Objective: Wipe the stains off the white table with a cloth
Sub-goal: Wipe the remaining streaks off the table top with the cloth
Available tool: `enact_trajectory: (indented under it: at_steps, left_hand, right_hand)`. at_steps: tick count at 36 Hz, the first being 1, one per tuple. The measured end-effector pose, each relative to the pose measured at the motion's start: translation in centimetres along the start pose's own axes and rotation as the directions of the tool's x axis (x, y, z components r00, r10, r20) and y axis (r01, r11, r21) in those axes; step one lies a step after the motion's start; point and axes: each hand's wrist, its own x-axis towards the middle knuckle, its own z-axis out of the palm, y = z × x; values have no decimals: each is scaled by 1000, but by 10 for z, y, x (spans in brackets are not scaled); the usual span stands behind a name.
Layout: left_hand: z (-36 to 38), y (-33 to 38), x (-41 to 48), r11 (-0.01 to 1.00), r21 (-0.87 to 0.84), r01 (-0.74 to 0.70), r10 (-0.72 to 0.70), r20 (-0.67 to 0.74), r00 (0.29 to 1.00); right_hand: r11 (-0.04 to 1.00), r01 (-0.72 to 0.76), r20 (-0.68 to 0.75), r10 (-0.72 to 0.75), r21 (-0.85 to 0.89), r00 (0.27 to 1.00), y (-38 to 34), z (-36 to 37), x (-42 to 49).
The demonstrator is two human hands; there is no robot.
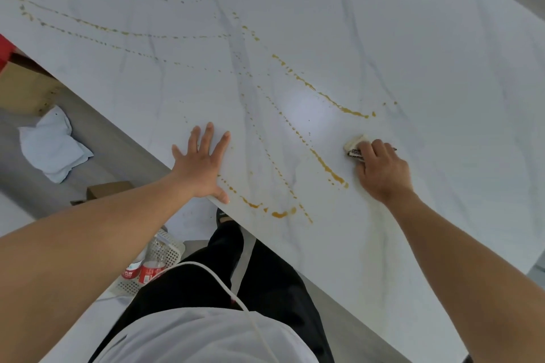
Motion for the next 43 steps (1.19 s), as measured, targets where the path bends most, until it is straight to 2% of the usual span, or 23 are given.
enact_trajectory:
  at_steps: [2, 3, 6, 8, 10, 12, 14, 16, 18, 20, 22, 24, 26, 29, 31, 33, 34, 36, 38, 40, 41, 43]
  left_hand:
    - [0, 0, 0, 1000, 3, -3, 3, -3, 1000]
    - [0, 0, 1, 1000, 0, -4, 4, -5, 1000]
    - [1, 0, 2, 1000, 0, -2, 2, -12, 1000]
    - [2, 0, 1, 1000, -1, -1, 1, -11, 1000]
    - [2, -1, 1, 1000, -9, -1, 1, -12, 1000]
    - [2, -1, 2, 1000, -13, -3, 3, -9, 1000]
    - [2, -2, 2, 1000, -14, -1, 1, -10, 1000]
    - [2, -2, 3, 1000, -16, -3, 3, -9, 1000]
    - [2, -2, 3, 1000, -13, -4, 3, -11, 1000]
    - [3, -2, 3, 1000, -16, -4, 3, -11, 1000]
    - [3, -3, 3, 1000, -22, -6, 5, -17, 1000]
    - [2, -3, 3, 1000, -23, -9, 9, -18, 1000]
    - [2, -2, 3, 1000, -20, -11, 11, -15, 1000]
    - [2, -3, 3, 1000, -25, -14, 14, -8, 1000]
    - [2, -3, 3, 999, -31, -12, 12, -10, 1000]
    - [2, -4, 3, 999, -34, -11, 11, -6, 1000]
    - [2, -4, 3, 999, -37, -14, 14, -3, 1000]
    - [2, -4, 3, 999, -42, -17, 17, -2, 1000]
    - [2, -4, 3, 999, -40, -15, 15, -6, 1000]
    - [2, -4, 3, 999, -40, -17, 17, -7, 1000]
    - [2, -4, 3, 999, -42, -20, 20, -7, 1000]
    - [3, -4, 4, 999, -43, -27, 26, -9, 1000]
  right_hand:
    - [1000, 28, 40, -28, -4, 999, 9, -7, 6]
    - [1000, -10, 49, 10, 4, 999, 12, -9, 9]
    - [957, -272, 5, 273, 100, 962, 11, -15, 18]
    - [931, -343, -17, 348, 122, 937, 1, -15, 16]
    - [963, -259, -12, 260, 69, 965, -9, -10, 7]
    - [996, -80, 14, 80, 24, 997, -15, -4, -6]
    - [995, 94, 46, -93, -24, 995, -15, 2, -16]
    - [990, 134, 66, -132, -30, 989, -12, 2, -14]
    - [999, 34, 58, -35, 14, 998, -11, 0, -8]
    - [976, -187, 12, 187, 113, 982, -14, -2, -3]
    - [873, -429, -23, 446, 233, 895, -24, -2, -1]
    - [811, -526, -27, 550, 257, 835, -38, 0, -5]
    - [863, -461, -54, 480, 207, 876, -49, 8, -12]
    - [978, -192, -21, 194, 85, 981, -53, 14, -25]
    - [999, -25, 34, 24, 29, 999, -44, 12, -25]
    - [999, 40, 61, -40, 7, 997, -31, 5, -18]
    - [1000, 25, 65, -25, 5, 998, -26, 3, -14]
    - [993, -113, 55, 111, 38, 992, -21, -1, -5]
    - [941, -312, 10, 313, 130, 950, -23, -1, 1]
    - [881, -430, -20, 442, 196, 897, -34, 2, 0]
    - [889, -419, -35, 432, 184, 901, -40, 4, -4]
    - [960, -258, -49, 265, 110, 963, -51, 11, -16]
